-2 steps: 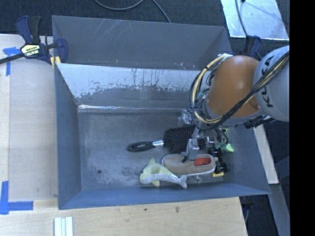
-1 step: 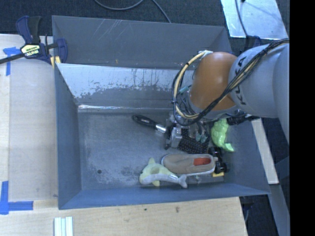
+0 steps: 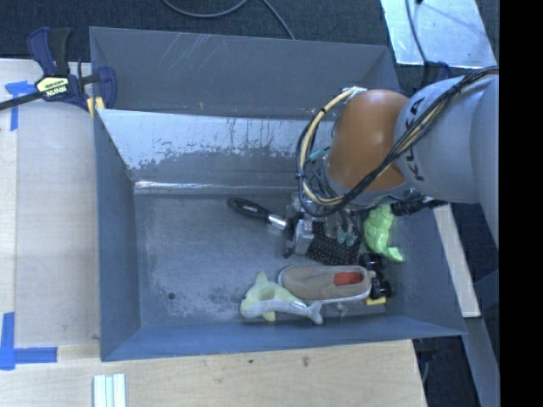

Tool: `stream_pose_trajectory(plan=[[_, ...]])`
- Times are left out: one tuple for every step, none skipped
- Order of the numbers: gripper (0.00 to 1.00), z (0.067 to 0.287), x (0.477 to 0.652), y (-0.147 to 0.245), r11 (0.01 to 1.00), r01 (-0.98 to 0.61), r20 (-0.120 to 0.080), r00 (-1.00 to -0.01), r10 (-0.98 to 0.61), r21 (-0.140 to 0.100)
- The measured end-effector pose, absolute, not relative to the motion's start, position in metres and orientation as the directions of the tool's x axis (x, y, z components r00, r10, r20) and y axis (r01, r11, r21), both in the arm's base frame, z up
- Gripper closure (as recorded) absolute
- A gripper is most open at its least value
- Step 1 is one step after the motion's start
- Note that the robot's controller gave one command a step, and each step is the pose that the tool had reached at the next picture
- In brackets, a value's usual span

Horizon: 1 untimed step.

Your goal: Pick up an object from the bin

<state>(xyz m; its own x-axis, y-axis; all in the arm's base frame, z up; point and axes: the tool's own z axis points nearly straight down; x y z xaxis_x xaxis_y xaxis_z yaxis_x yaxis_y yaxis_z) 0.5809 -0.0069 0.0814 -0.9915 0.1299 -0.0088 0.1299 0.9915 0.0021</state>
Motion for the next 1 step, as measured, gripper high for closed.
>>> stream_pose_trajectory(plan=[[1.00, 0.0920, 0.5883, -0.0146, 0.993, 0.119, -0.010, -0.993, 0.119, 0.003]])
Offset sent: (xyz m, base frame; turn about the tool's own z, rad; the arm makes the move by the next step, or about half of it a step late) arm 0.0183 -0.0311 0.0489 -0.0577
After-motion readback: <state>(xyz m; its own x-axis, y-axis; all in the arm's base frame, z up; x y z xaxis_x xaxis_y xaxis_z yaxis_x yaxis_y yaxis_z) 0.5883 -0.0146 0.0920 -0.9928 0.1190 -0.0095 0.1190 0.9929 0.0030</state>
